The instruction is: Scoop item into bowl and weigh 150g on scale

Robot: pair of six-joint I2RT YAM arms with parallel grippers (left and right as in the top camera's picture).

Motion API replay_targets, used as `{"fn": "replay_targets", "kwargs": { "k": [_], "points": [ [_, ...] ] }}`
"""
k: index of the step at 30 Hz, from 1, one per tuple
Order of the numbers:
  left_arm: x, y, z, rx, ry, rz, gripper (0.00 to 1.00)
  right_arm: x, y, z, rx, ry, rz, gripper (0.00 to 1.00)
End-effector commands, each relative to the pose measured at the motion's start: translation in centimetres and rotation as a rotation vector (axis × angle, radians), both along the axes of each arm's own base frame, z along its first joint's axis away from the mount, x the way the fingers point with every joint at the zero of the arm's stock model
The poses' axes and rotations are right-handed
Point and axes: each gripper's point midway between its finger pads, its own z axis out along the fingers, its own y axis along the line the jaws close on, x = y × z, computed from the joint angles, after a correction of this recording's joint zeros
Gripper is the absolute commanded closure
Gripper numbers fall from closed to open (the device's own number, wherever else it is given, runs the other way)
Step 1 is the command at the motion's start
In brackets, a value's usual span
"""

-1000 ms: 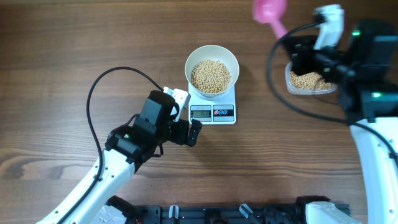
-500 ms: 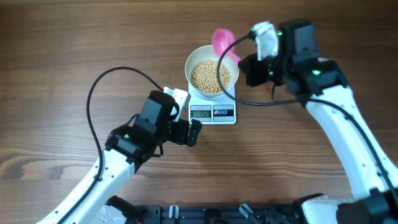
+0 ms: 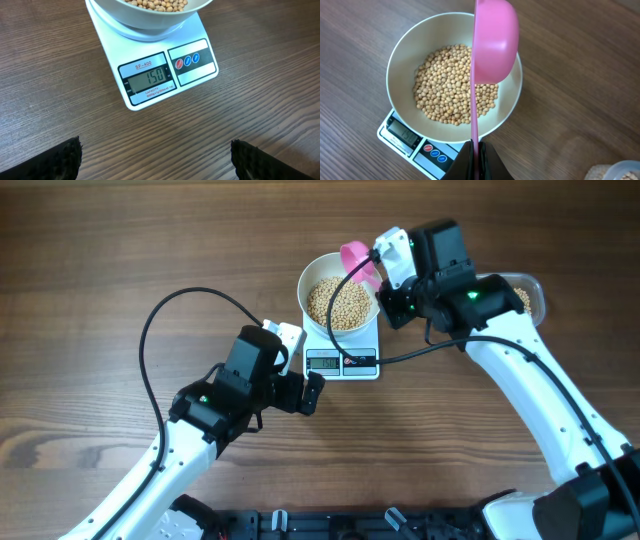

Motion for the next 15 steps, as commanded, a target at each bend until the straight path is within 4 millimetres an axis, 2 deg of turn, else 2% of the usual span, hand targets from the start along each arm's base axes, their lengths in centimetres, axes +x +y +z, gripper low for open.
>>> {"fn": "replay_targets", "kwargs": {
  "k": [1,6,15],
  "points": [
    [0.4,-0.3,0.7,0.001,-0.022,-0.012,0.0,0.5,0.6,-1.1,-0.027,0.014,0.032,0.96],
    [0.4,-0.3,0.7,0.001,-0.022,-0.012,0.0,-0.1,0.1,-3.2,-0.093,0.07,0.061,0.96],
    [0.4,-0.3,0.7,0.001,-0.022,-0.012,0.0,-0.2,0.0,-4.3,-0.11,0.1,0.058,0.96]
  ]
}}
